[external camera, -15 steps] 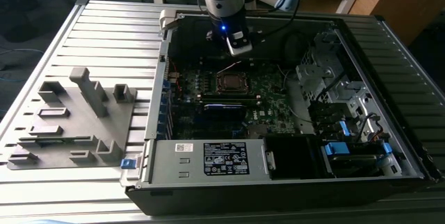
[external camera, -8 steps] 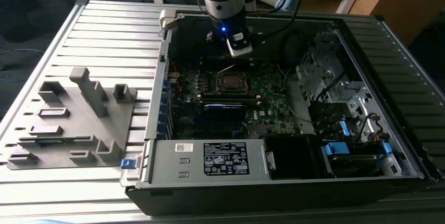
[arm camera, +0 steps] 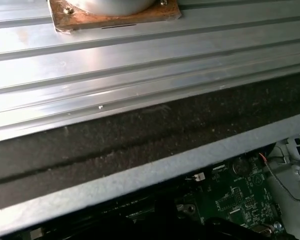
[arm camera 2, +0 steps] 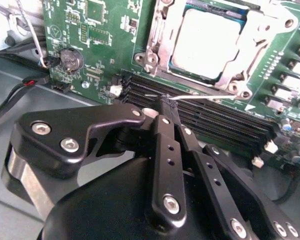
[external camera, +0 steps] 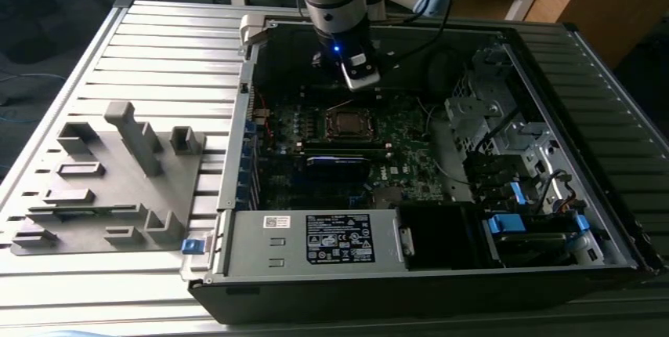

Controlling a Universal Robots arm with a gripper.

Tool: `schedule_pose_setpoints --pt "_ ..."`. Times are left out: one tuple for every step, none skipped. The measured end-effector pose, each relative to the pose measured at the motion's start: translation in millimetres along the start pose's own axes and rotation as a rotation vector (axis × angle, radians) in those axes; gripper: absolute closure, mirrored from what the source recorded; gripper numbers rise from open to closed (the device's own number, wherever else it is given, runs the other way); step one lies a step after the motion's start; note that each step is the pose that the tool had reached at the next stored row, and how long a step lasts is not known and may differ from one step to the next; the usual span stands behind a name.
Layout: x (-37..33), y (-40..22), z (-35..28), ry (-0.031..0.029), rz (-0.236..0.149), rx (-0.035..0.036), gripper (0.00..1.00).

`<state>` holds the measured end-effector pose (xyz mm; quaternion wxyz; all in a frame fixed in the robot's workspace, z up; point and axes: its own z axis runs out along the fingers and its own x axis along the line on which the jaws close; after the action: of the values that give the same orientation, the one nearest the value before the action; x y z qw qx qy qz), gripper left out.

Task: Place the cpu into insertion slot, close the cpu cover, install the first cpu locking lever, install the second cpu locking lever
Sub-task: 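Install the first cpu locking lever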

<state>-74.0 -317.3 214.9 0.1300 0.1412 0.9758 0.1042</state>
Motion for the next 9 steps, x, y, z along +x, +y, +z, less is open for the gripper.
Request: schedule_pose_setpoints --pt "0.2 -0.4 0.9 -0.0039 -0.001 -0.0012 0.89" --pt "0.6 -0.9 1.8 -0.0075 -0.001 -0.0023 0.89" --pt "1.1 -1.4 2.8 -0.0111 -0.002 -0.0033 0.89" --pt "1.7 -2.0 3.8 -0.0142 -0.001 -0.0041 0.89" --pt "2.2 -2.4 4.9 -0.0169 0.001 -0.0043 0.89" --pt "2.7 -2.7 5.8 -0.0191 0.004 -0.0036 0.89" --pt "3.1 -3.0 6.6 -0.021 0.01 -0.0022 0.89" --pt "3.9 -3.3 6.8 -0.0223 0.016 -0.0009 0.89" --pt "4.4 -3.5 6.8 -0.0227 0.018 -0.0004 0.89"
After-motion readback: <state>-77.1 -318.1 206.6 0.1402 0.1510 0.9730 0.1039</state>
